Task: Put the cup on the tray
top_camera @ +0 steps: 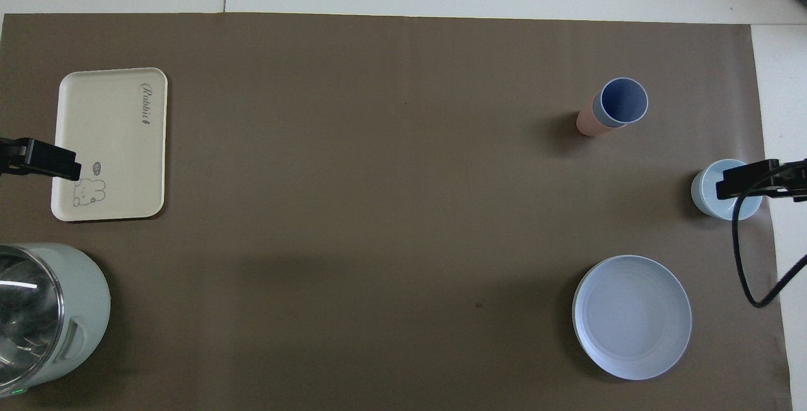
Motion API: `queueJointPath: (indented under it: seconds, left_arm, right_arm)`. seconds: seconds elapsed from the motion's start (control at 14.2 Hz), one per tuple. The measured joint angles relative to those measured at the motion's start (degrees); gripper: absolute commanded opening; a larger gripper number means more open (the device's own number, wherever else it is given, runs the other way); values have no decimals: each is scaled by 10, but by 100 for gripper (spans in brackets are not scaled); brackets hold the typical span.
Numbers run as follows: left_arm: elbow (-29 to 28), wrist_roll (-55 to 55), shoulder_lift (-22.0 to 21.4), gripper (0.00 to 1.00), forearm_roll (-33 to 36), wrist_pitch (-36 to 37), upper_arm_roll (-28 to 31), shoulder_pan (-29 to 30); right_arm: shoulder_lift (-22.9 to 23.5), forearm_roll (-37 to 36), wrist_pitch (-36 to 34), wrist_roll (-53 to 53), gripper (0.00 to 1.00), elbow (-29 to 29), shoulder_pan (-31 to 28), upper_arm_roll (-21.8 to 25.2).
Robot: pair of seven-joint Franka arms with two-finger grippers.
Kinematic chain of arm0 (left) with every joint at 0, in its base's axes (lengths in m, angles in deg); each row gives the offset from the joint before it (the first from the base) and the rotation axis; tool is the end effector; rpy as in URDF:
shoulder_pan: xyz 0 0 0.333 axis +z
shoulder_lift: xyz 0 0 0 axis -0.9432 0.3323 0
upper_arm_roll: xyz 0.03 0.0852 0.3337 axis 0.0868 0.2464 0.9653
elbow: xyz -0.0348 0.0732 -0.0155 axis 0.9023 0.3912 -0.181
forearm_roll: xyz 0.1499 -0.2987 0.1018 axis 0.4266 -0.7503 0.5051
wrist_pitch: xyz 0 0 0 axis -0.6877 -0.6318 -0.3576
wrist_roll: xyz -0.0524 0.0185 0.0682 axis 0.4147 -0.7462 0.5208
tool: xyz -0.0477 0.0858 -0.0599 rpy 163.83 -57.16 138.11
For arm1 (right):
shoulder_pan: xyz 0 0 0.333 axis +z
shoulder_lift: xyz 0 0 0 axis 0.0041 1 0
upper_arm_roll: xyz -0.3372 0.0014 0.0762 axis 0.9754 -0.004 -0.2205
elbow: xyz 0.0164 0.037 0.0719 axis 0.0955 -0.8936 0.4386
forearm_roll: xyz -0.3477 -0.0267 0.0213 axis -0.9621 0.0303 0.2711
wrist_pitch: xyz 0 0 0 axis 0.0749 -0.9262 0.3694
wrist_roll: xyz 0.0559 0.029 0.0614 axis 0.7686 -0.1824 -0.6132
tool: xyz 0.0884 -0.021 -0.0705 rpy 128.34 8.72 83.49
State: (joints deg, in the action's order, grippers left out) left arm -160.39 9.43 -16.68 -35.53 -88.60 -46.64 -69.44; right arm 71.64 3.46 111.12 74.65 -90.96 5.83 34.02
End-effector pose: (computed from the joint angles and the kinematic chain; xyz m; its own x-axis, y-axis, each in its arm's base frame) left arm 0.4960 -0.0124 0.6541 0.9928 -0.1171 -0.0238 -0.1175 -0.9929 -0.0177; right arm 0.4697 -0.0200 0.6571 0.9979 -0.0552 -0.0338 -0.0550 -0.9985 0.0073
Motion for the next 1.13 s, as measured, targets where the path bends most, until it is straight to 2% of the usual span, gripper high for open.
queueJointPath:
  seconds: [1.13]
  left_arm:
    - [0,1,-1,100,0,23,-3,0]
  right_arm:
    - [0,0,0,0,100,0,0,0]
